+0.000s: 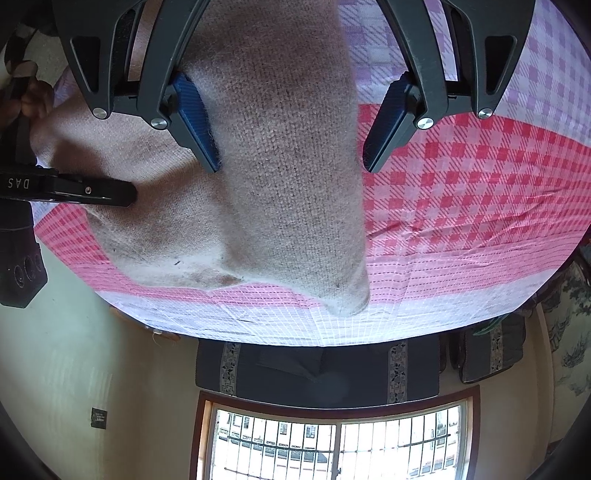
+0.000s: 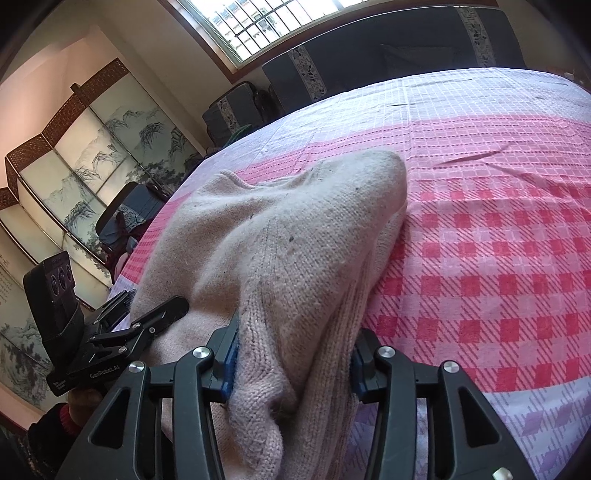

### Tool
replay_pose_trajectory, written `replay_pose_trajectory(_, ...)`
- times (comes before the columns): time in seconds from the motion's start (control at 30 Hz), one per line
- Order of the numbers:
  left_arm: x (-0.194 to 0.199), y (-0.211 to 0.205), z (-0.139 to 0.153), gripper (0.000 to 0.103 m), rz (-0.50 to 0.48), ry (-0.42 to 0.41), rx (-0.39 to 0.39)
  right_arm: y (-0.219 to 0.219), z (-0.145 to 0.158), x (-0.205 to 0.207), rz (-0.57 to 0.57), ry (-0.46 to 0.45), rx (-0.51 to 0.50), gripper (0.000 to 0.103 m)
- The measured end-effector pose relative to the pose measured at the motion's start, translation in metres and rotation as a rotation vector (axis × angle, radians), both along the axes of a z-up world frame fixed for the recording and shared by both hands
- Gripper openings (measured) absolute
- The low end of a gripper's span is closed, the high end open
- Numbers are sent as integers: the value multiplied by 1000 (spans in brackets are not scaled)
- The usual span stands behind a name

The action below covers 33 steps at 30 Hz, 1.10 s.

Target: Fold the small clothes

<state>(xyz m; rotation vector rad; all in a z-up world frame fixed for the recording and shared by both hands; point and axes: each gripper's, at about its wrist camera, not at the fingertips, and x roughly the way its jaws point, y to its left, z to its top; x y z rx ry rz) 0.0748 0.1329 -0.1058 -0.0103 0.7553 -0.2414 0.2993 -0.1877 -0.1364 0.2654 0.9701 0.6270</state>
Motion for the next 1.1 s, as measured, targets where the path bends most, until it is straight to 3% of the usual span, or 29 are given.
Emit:
replay_pose_trajectory(0.17, -3, -2, 1, 80, 9, -17, 16, 7, 4, -2, -18, -32, -59, 51)
replay_pose_trajectory(0.27, -10, -7, 8, 83, 37, -71, 83, 6, 11, -8, -36, -76, -61, 55)
replay_pose_trajectory(0.37, -23, -10, 22, 83, 103, -142, 144, 2, 33, -23, -75, -185, -101, 57)
replay_pose_trajectory(0.47, -32, -11, 40, 84, 113, -178, 147, 0, 61, -47, -100, -310, -140, 57)
replay_pose_trajectory(0.57, -43, -14, 59, 97, 164, -238, 189, 2, 79, -69, -104, -389, -161, 57)
replay_pose_trajectory(0.7, -58, -11, 81, 103, 135, -290, 109, 2, 90, -88, -100, -427, -151, 59)
replay_pose_trajectory(0.9, -65, -8, 99, 103, 123, -282, 41, 5, 96, -99, -90, -436, -149, 59)
replay_pose_trajectory(1.1, -67, -14, 101, 103, 147, -274, 64, 4, 96, -103, -94, -438, -145, 59)
